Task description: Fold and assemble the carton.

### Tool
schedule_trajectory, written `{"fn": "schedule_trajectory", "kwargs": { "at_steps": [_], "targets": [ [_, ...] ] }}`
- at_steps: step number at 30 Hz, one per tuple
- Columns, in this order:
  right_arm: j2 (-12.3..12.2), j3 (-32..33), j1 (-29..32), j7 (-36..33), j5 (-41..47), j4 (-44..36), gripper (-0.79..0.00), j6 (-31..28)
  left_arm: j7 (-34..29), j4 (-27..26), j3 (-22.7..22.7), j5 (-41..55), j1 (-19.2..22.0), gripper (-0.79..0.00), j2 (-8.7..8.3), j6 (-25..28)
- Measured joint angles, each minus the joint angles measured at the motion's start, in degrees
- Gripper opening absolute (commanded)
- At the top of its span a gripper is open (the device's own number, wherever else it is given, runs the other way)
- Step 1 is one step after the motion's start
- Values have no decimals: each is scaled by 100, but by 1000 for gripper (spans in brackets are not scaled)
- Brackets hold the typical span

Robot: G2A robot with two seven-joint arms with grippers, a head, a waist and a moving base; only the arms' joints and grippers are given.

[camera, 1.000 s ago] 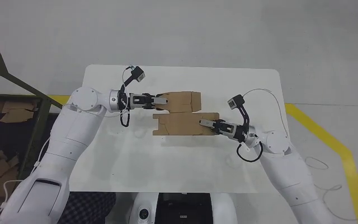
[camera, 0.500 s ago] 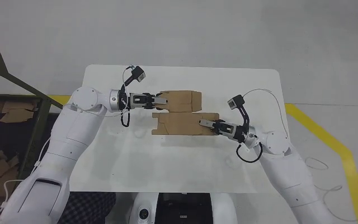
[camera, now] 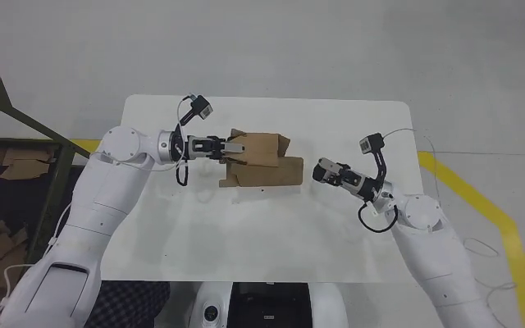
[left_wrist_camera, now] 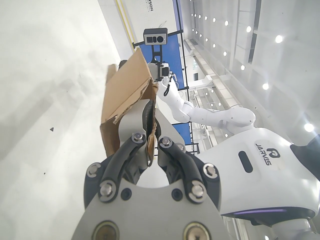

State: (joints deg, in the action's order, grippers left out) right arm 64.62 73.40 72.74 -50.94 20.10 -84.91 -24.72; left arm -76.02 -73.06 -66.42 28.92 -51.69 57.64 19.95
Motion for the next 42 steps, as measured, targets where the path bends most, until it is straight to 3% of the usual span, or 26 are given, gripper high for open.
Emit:
{"fn": "schedule_trajectory", "kwargs": {
  "at_steps": [7, 18, 23, 29, 36, 38, 42],
  "targets": [
    [-55, 135, 73, -620, 406, -353, -12, -130, -56, -62, 66, -6, -44, -785, 8, 33],
    [47, -540, -555, -1377, 781, 21, -71, -362, -383, -105, 245, 333, -58, -785, 53, 6],
    [102, -791, -812, -1481, 870, 274, -117, -413, -525, -67, 294, 465, -37, -785, 70, -17],
    [145, -979, -978, -1610, 1008, 420, -99, -469, -653, -31, 324, 575, -3, -785, 83, -45],
    [182, -1131, -1064, -1636, 1110, 457, -129, -465, -682, -51, 379, 626, 31, -785, 105, -69],
    [197, -1183, -1091, -1638, 1147, 466, -148, -471, -672, -50, 389, 625, 38, -785, 110, -70],
    [232, -1294, -1162, -1601, 1206, 524, -265, -472, -682, -42, 408, 655, 46, -785, 121, -72]
  ]
}}
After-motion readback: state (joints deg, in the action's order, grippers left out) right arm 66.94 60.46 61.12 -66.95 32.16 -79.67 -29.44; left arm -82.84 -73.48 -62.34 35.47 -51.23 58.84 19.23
